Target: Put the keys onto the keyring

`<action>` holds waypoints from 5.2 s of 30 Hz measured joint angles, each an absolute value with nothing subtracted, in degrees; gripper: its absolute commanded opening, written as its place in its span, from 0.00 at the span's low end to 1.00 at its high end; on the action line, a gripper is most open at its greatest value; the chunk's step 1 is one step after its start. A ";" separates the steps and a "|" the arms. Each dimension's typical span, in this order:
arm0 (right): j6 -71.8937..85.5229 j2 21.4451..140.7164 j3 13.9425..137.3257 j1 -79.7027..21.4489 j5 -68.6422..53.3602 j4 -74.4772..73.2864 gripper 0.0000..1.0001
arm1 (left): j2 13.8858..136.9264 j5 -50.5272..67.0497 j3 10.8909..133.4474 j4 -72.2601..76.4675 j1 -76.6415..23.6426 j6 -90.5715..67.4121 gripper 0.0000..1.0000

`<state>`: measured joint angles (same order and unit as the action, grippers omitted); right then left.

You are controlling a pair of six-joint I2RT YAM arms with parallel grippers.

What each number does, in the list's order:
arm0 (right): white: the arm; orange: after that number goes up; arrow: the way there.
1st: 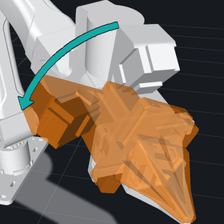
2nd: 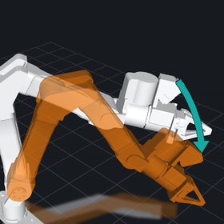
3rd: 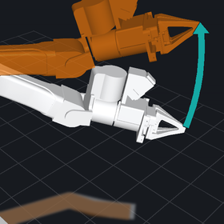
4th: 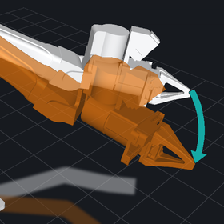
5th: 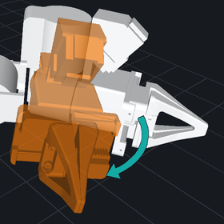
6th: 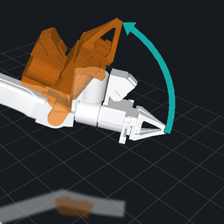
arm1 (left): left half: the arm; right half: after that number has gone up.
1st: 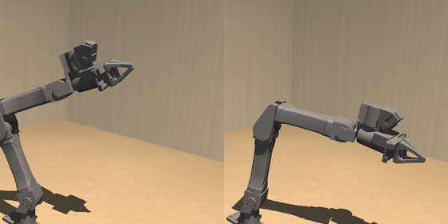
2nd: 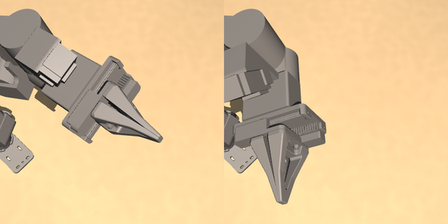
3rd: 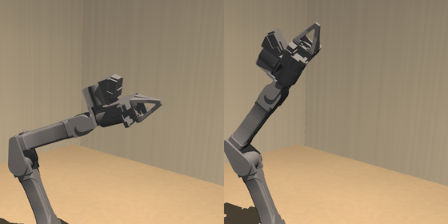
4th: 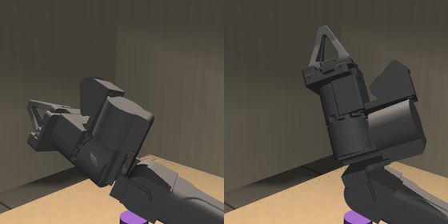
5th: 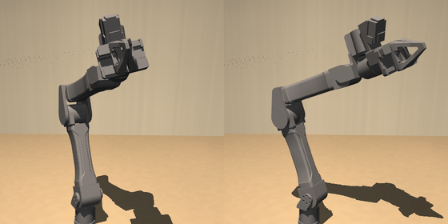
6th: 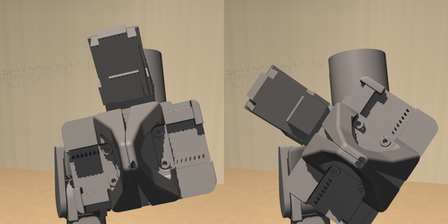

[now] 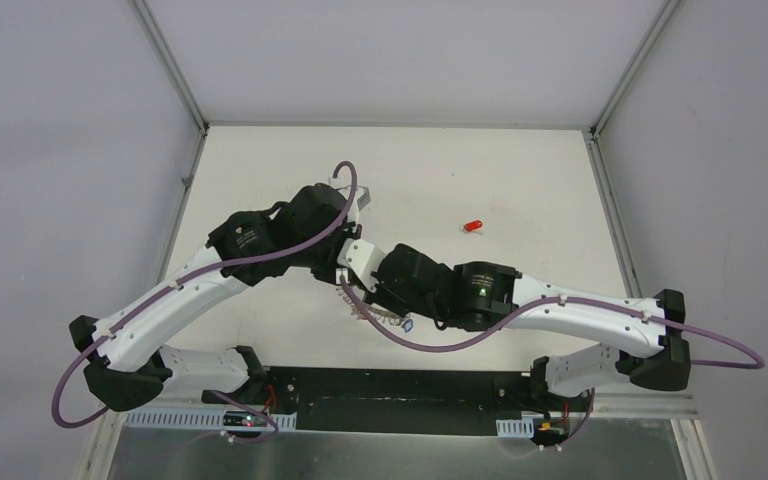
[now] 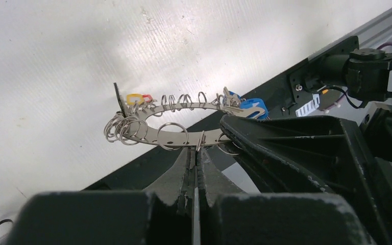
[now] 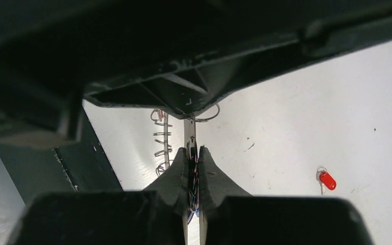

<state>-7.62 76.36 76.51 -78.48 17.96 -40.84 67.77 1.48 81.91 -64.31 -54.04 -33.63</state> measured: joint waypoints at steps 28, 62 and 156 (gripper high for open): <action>-2.31 59.24 60.95 -79.68 13.93 -22.61 0.77 | 38.83 -4.34 52.14 -33.65 -53.91 -37.69 0.00; 10.28 56.31 56.66 -59.31 -31.92 3.20 0.32 | 25.21 21.63 33.91 6.48 -53.93 -6.83 0.00; 26.37 53.15 58.78 -46.72 -4.36 -21.63 1.00 | 30.39 14.92 43.33 -18.63 -53.93 -13.69 0.00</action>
